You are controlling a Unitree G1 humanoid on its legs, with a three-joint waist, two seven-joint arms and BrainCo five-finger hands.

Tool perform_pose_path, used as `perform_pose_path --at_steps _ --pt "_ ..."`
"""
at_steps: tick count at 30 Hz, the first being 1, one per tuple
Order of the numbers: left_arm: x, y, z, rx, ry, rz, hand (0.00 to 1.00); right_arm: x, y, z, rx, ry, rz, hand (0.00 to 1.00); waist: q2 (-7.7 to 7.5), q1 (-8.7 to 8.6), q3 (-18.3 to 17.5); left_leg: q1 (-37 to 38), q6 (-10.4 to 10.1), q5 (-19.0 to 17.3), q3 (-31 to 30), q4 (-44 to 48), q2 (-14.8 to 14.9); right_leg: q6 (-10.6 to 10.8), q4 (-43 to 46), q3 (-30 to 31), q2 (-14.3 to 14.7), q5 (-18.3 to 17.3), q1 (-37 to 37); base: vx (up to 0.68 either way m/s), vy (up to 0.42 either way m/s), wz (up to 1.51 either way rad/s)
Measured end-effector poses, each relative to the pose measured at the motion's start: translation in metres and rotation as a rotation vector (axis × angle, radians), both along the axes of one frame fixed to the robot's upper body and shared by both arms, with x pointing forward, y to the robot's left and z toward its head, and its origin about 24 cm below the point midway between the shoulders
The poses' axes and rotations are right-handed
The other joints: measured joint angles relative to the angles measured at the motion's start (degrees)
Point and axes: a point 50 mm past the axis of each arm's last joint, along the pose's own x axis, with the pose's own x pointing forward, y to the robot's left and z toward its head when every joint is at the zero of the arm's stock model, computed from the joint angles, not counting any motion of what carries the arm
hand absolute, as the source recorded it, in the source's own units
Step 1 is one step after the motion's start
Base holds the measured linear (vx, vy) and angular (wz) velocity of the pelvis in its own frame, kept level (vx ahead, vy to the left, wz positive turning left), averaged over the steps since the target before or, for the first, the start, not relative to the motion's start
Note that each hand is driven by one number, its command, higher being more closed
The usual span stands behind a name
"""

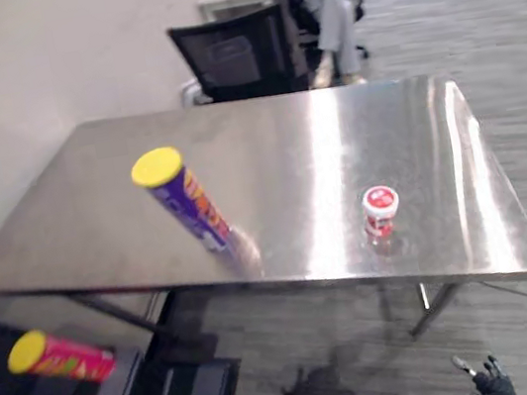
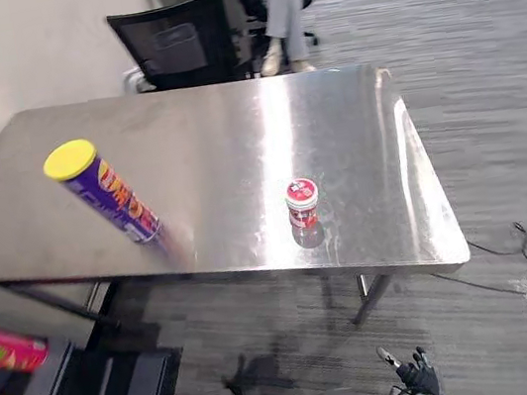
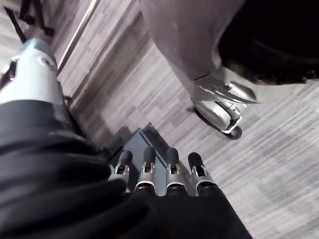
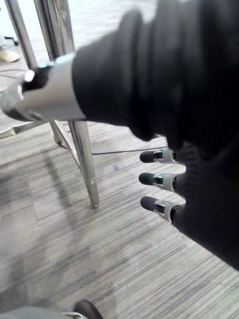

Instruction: Put the gum and the chips on the shelf.

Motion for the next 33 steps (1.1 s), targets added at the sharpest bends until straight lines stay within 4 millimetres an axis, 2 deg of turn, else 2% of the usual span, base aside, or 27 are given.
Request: perform_pose_path --at_steps 1,3,4,5,6,7,8,9,10,12,16,22,25,28,31,33 --pt "-0.002 -0.001 0.0 -0.002 0.005 -0.004 0.0 -0.001 0.001 0.0 0.001 -0.003 0.003 0.0 0.57 -0.05 -0.55 0.11 -0.25 0.12 0.32 -0.21 0.4 0.84 0.6 0.18 0.06 -0.75 -0.15 0.26 0.47 -0.86" --pt "-0.004 0.013 0.002 0.038 0.012 -0.037 0.0 -0.006 0.019 -0.004 0.05 0.0 -0.009 0.0 -2.29 -0.19 -2.65 -0.04 1.25 -1.64 4.05 0.79 -1.9 1.95 1.38 0.78 -3.71 -1.73 -0.7 0.2 0.385 -0.5" --pt "-0.003 0.018 0.003 0.055 0.016 -0.054 0.0 -0.011 0.029 -0.006 0.083 0.01 -0.032 0.0 -3.16 -0.18 -3.24 0.25 2.58 -2.4 5.28 1.09 -3.33 3.17 -0.56 0.41 -5.57 -0.99 -0.16 0.16 0.333 -0.22" --pt "-0.003 0.018 0.002 0.055 0.02 -0.054 0.0 -0.013 0.031 -0.007 0.092 0.012 -0.043 0.0 -3.58 -0.19 -3.51 0.44 3.09 -2.69 5.87 1.24 -3.63 3.99 -1.28 0.27 -6.18 -0.48 0.14 0.14 0.375 -0.3" --pt "-0.002 0.017 0.002 0.052 0.024 -0.054 0.0 -0.013 0.03 -0.007 0.09 0.009 -0.053 0.0 -3.28 -0.1 -3.54 1.06 4.1 -3.27 7.24 1.18 -4.25 5.29 -2.07 -0.43 -7.36 0.49 0.39 0.04 0.219 -0.31" --pt "-0.004 0.017 0.001 0.05 0.033 -0.054 0.0 -0.013 0.029 -0.006 0.088 0.005 -0.057 0.0 -3.18 -0.08 -3.7 1.44 4.48 -3.47 8.08 0.94 -4.48 5.57 -2.36 -1.09 -7.98 1.06 0.3 0.03 0.243 -0.58" --pt "-0.006 0.015 0.0 0.043 0.046 -0.062 0.0 -0.01 0.028 -0.006 0.083 -0.003 -0.06 0.0 -2.98 -0.06 -3.92 2.72 4.95 -3.61 9.9 -0.02 -4.46 5.64 -2.51 -3.37 -8.78 2.81 0.1 0.0 0.163 -0.66" --pt "-0.009 0.013 -0.001 0.038 0.061 -0.072 0.0 -0.01 0.027 -0.005 0.077 -0.002 -0.065 0.0 -2.05 -0.1 -4.28 3.39 5.35 -3.44 11.3 -1.2 -4.37 5.56 -2.89 -5.19 -9.27 4.33 -0.35 -0.02 0.179 -0.76" --pt "-0.01 0.011 -0.002 0.037 0.07 -0.083 0.0 -0.011 0.025 -0.006 0.066 0.006 -0.075 0.0 -2.0 -0.23 -4.74 4.37 5.95 -3.07 12.59 -2.64 -4.36 5.37 -3.68 -7.0 -9.71 5.92 -0.25 -0.04 0.153 -0.7" --pt "-0.014 0.009 -0.003 0.039 0.09 -0.102 0.0 -0.018 0.021 -0.009 0.044 0.052 -0.082 0.0 -0.87 -0.21 -5.46 6.14 6.75 -2.43 15.15 -5.55 -4.49 5.32 -6.61 -9.32 -10.24 8.93 -0.08 -0.04 0.153 -0.71" --pt "-0.014 0.01 -0.004 0.048 0.105 -0.127 0.0 -0.023 0.017 -0.01 0.015 0.096 -0.12 0.0 -1.27 -0.54 -5.7 6.87 7.69 -1.05 17.11 -7.92 -5.76 5.67 -12.59 -11.45 -11.04 11.91 0.95 -0.02 0.068 -0.32" --pt "-0.011 0.012 -0.003 0.054 0.1 -0.133 0.0 -0.029 0.013 -0.012 -0.016 0.15 -0.173 0.0 -2.44 -0.3 -5.5 7.71 8.11 2.07 17.05 -12.69 -7.89 6.3 -17.36 -13.55 -12.64 13.17 1.84 -0.05 0.032 0.06" --pt "-0.011 0.014 -0.003 0.059 0.103 -0.137 0.0 -0.033 0.002 -0.011 -0.035 0.155 -0.263 0.0 -2.98 -0.3 -5.47 8.36 8.03 4.37 16.84 -16.29 -8.47 5.9 -19.26 -14.14 -12.77 13.61 1.79 -0.03 0.007 0.03" --pt "-0.011 0.019 -0.002 0.072 0.101 -0.139 0.0 -0.04 -0.013 -0.008 -0.046 0.151 -0.426 0.0 -3.87 -0.21 -5.57 9.23 7.78 6.21 16.73 -19.34 -8.69 5.61 -20.86 -14.66 -12.61 14.46 1.85 0.0 0.0 0.0" --pt "-0.011 0.023 -0.001 0.075 0.104 -0.129 0.0 -0.048 -0.039 -0.001 -0.068 0.114 -0.651 0.0 -4.84 -0.2 -5.66 9.81 8.02 7.04 16.85 -21.01 -8.8 5.4 -22.19 -14.73 -12.63 15.2 2.13 0.05 0.009 -0.05" --pt "-0.011 0.026 0.0 0.072 0.101 -0.127 0.0 -0.052 -0.073 0.014 -0.109 0.011 -0.863 0.0 -5.26 -0.16 -5.75 10.35 8.13 7.14 16.95 -21.74 -9.07 5.88 -22.98 -14.76 -12.68 15.65 2.62 0.08 0.021 -0.04"
